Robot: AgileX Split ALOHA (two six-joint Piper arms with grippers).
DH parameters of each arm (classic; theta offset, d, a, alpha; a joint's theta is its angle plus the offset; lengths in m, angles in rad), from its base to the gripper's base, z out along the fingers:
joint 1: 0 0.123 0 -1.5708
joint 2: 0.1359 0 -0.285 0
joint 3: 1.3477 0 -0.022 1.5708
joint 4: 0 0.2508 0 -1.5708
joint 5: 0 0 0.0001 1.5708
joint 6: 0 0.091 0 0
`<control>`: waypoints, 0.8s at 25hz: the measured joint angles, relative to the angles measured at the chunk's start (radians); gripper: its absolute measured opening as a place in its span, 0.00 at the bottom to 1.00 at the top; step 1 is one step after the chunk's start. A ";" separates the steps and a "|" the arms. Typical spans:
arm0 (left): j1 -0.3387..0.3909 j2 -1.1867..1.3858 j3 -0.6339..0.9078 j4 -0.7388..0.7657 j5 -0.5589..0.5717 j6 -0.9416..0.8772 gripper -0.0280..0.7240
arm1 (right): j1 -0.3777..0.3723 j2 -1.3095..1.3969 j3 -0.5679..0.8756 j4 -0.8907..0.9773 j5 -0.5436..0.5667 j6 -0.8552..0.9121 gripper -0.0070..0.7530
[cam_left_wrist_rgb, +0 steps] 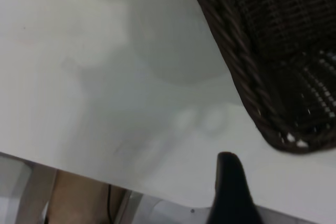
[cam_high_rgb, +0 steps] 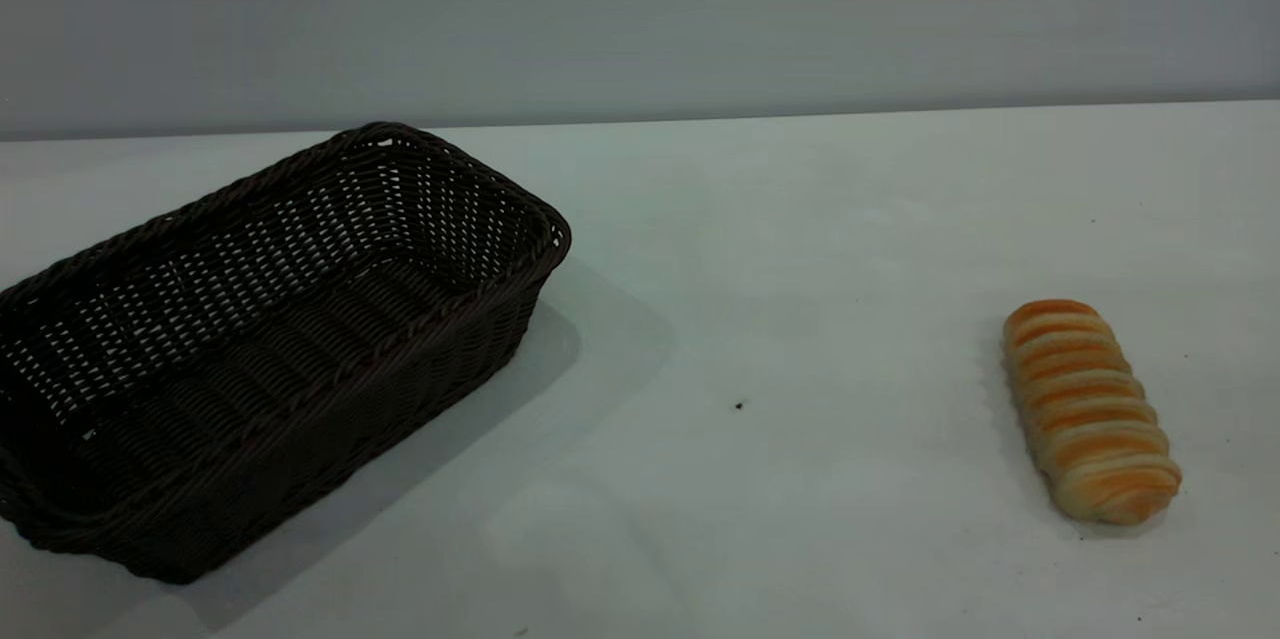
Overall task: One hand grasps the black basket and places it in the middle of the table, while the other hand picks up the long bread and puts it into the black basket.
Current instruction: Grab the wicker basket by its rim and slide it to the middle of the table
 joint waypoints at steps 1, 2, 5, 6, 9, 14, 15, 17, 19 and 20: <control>0.000 0.032 -0.016 0.002 -0.003 -0.012 0.76 | 0.000 0.000 0.000 0.000 -0.003 0.000 0.65; 0.000 0.057 -0.026 0.002 -0.008 -0.023 0.76 | 0.000 0.000 0.000 0.000 -0.007 0.000 0.65; 0.000 0.143 -0.058 0.005 -0.018 -0.044 0.76 | 0.000 0.000 0.000 0.001 -0.037 0.000 0.65; 0.000 0.171 -0.066 0.008 -0.019 -0.049 0.76 | 0.000 0.000 0.000 0.001 -0.047 0.000 0.65; 0.000 0.245 -0.089 0.034 -0.029 -0.072 0.76 | 0.000 0.000 0.000 0.003 -0.077 0.000 0.65; 0.000 0.340 -0.101 0.086 -0.070 -0.125 0.76 | 0.000 0.024 0.000 0.003 -0.097 0.001 0.65; 0.000 0.356 -0.101 0.093 -0.085 -0.130 0.76 | 0.000 0.032 0.000 0.003 -0.098 0.001 0.65; 0.000 0.377 -0.101 0.098 -0.110 -0.133 0.76 | 0.000 0.043 0.000 0.003 -0.099 0.001 0.65; 0.000 0.392 -0.101 0.100 -0.141 -0.135 0.76 | 0.000 0.054 0.000 0.003 -0.106 0.001 0.65; 0.000 0.399 -0.101 0.100 -0.160 -0.135 0.76 | 0.000 0.060 0.000 0.003 -0.110 0.001 0.65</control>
